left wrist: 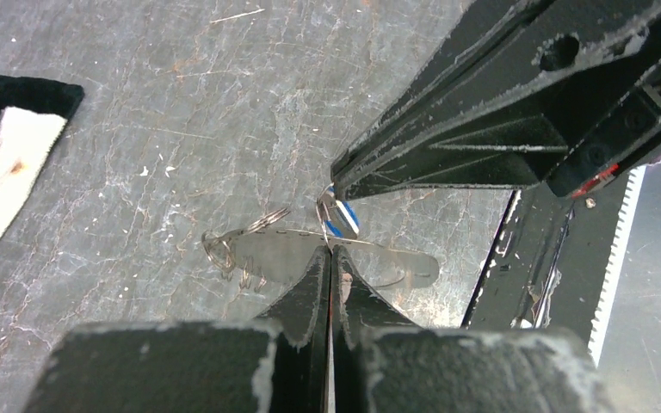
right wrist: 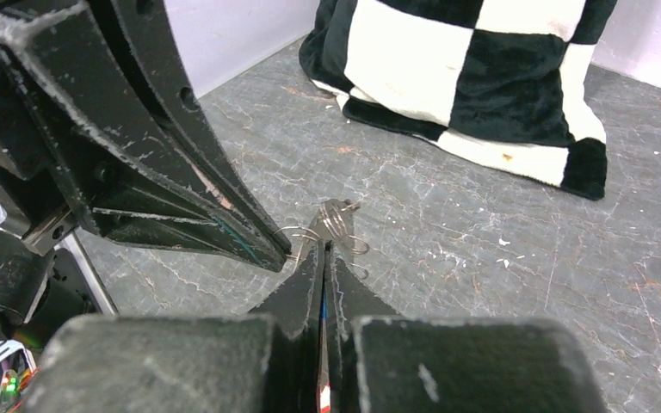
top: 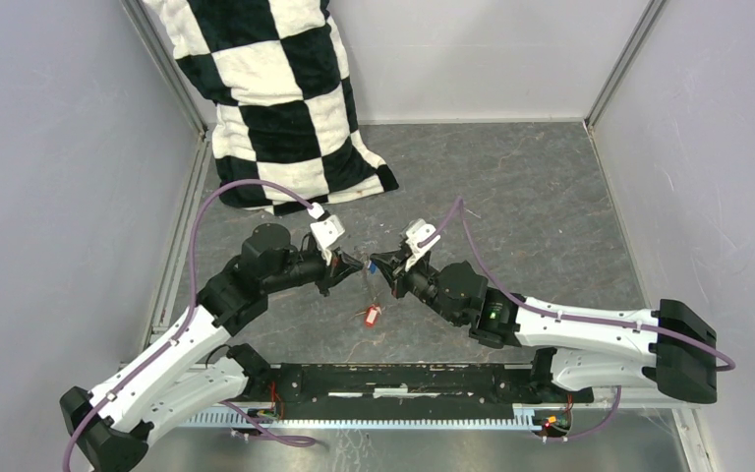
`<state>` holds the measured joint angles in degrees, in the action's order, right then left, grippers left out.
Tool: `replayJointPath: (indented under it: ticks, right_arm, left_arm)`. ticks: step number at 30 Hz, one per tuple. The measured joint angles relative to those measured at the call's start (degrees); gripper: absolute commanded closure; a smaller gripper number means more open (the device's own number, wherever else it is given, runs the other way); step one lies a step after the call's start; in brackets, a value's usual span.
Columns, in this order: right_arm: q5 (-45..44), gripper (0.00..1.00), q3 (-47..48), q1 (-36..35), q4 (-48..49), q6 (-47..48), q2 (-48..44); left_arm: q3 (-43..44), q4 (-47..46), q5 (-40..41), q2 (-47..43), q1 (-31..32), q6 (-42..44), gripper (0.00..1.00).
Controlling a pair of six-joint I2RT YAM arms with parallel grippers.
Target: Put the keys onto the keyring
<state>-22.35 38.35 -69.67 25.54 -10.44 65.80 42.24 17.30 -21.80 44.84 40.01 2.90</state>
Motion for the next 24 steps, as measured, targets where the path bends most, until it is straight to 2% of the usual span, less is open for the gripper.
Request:
replayJointPath:
  ticks: [24]
  right_arm:
    - [-0.1,1.0,-1.4,-0.1,1.0,-4.6,-2.4]
  left_arm:
    - [-2.2,-4.4,-2.7,-5.6,0.0,4.0,0.98]
